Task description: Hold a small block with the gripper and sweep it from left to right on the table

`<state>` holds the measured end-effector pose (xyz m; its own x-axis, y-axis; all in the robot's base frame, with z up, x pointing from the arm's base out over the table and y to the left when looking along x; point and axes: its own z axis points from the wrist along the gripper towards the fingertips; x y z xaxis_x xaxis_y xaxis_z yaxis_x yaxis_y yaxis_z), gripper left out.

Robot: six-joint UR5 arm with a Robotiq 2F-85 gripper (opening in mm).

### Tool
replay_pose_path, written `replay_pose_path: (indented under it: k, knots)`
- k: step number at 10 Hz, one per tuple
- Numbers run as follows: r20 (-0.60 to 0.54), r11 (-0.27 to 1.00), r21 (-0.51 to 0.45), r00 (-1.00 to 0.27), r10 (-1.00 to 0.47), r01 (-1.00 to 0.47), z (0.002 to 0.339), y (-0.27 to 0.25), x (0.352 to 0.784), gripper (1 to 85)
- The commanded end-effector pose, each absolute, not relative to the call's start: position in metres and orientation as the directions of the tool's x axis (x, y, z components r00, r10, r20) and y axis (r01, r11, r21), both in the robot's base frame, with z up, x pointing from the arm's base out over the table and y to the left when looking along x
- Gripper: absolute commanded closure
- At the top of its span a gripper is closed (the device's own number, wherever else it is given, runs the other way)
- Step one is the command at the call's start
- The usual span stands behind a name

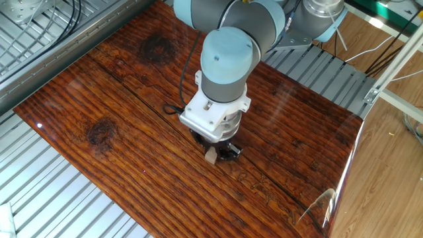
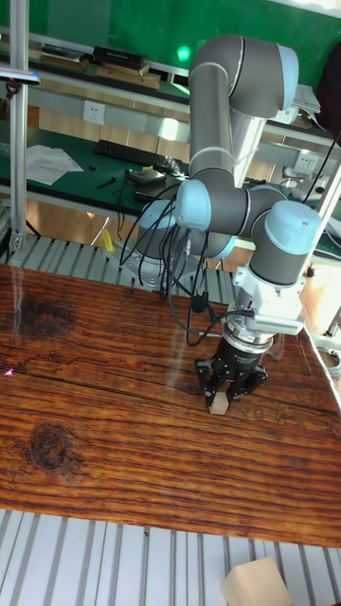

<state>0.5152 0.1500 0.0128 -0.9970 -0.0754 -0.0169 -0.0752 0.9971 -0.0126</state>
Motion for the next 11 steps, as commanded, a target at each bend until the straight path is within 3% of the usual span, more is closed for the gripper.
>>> replay_pose_path:
  k: [1, 11]
  knots:
    - [-0.017, 0.998, 0.017, -0.998, -0.062, -0.062, 0.0135, 0.1563, 0.5155, 84.7]
    - [-0.025, 0.999, 0.021, -0.999, -0.043, -0.044, 0.0081, 0.1611, 0.5162, 84.7]
